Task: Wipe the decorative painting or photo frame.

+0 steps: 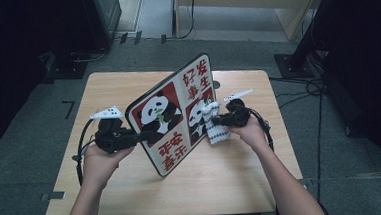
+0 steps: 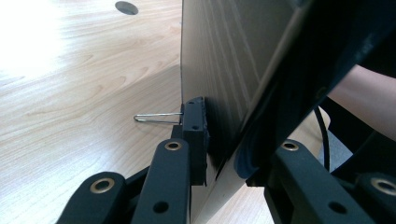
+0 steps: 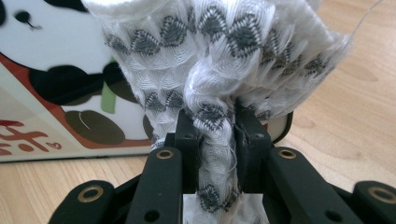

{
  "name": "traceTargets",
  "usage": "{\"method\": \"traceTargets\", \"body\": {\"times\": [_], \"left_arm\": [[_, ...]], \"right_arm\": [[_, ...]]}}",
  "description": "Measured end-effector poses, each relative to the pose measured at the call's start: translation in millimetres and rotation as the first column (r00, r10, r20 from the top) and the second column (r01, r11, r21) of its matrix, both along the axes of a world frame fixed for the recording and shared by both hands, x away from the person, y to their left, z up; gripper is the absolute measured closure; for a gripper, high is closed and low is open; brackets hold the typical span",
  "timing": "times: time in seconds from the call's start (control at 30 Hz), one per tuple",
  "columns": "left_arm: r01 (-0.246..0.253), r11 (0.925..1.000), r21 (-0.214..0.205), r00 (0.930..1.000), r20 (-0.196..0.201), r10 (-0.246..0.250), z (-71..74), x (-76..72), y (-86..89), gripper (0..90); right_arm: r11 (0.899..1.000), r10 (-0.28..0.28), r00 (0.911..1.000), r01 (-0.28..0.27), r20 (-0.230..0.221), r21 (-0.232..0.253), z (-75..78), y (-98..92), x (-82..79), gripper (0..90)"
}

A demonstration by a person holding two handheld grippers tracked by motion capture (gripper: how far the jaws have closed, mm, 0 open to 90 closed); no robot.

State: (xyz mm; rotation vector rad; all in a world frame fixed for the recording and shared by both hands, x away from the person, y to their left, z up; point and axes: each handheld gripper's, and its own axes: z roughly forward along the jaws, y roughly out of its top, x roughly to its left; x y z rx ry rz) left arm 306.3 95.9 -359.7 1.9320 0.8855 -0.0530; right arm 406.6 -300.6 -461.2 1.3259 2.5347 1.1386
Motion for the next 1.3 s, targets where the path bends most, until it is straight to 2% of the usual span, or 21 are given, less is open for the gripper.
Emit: {"method": "traceTargets", "body": {"times": [0.67, 0.8, 1.03, 1.17, 1.3], "left_arm": [[0.011, 0.9999, -0.001, 0.9999, 0.002, -0.011, -0.5, -0.5, -1.4, 75.5], [0.011, 0.9999, -0.003, 0.9999, 0.003, -0.011, -0.6, -0.9, -2.0, 75.2], [0.005, 1.0, 0.0, 1.0, 0.006, -0.005, -1.0, -1.4, -1.8, 75.4], [-0.005, 1.0, -0.001, 0.9999, 0.013, 0.005, -1.5, -1.5, -1.2, 75.7], [-0.007, 1.0, -0.003, 0.9998, 0.016, 0.007, -1.7, -1.6, -1.1, 76.0]], "right_arm": [[1.0, -0.018, 0.9976, 0.017, -0.067, -0.024, -26.1, -1.8, 2.5, 75.3], [0.999, -0.027, 0.9952, 0.025, -0.094, -0.026, -29.2, -1.2, 3.1, 75.4], [0.999, -0.031, 0.994, 0.029, -0.105, -0.027, -27.0, -1.6, 3.2, 75.6], [0.999, -0.029, 0.9957, 0.027, -0.088, -0.03, -21.1, -2.9, 1.6, 76.1], [1.0, -0.026, 0.9974, 0.025, -0.067, -0.005, -9.3, -4.1, 0.0, 77.1]]}}
